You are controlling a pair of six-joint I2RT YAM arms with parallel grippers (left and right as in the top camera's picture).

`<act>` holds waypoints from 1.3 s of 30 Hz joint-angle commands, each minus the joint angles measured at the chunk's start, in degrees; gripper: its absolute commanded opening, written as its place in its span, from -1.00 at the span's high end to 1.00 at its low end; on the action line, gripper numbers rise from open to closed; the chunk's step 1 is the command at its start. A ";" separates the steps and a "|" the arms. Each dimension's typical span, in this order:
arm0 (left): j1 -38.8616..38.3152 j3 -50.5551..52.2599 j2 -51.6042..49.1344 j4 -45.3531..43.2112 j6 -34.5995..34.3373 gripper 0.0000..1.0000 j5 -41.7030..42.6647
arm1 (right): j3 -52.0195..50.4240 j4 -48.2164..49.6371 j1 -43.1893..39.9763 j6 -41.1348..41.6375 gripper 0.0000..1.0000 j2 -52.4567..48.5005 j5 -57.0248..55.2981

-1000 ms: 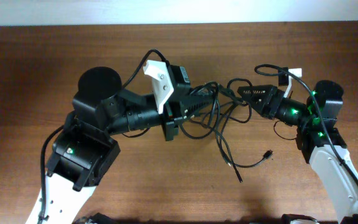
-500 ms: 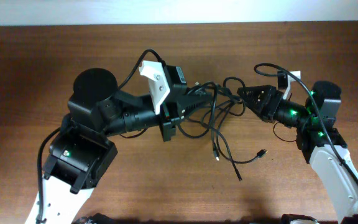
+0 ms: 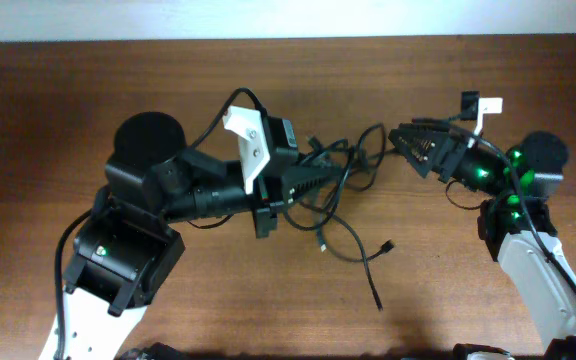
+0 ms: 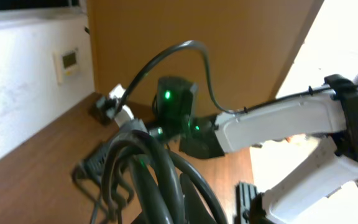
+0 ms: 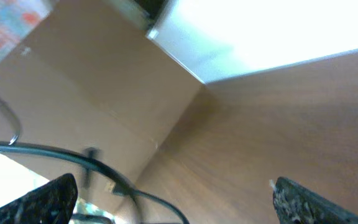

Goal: Untangle cables

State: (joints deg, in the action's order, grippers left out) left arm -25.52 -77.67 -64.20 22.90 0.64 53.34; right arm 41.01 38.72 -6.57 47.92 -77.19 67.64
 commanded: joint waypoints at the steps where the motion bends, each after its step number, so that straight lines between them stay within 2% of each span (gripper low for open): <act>1: 0.35 -1.77 -1.25 3.41 8.50 1.00 2.82 | -0.07 5.90 -0.26 2.36 -0.98 -0.04 5.27; 3: 0.35 -1.77 -1.86 5.33 11.63 1.00 2.82 | -0.07 10.45 -0.26 6.23 -0.98 -0.04 5.46; 5: 0.35 -1.77 -2.56 5.46 11.69 1.00 2.82 | -0.07 13.33 -0.24 10.14 -0.98 -0.04 5.46; 10: 0.35 -1.77 -4.61 5.44 11.72 1.00 2.40 | -0.07 14.03 -0.26 18.56 -1.00 -0.07 6.21; 11: 0.35 -1.77 -5.09 5.46 11.72 1.00 1.66 | -0.07 14.03 -0.26 20.98 -0.93 -0.07 6.38; 18: 0.33 -1.77 -6.19 5.49 11.67 1.00 -7.26 | -0.07 14.05 -0.24 34.97 -0.93 -0.07 8.15; 22: 0.28 -1.77 -6.19 5.44 11.69 1.00 -8.00 | -0.07 14.05 -0.09 37.03 -0.93 -0.07 9.62; 39: -1.60 -1.77 -6.29 3.82 11.39 1.00 -9.90 | -0.07 14.03 2.05 36.98 -0.93 -0.07 10.56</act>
State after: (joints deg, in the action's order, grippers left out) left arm -26.94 -77.89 -70.67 28.03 11.18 43.79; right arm 41.01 52.56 -4.82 85.14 -77.21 77.49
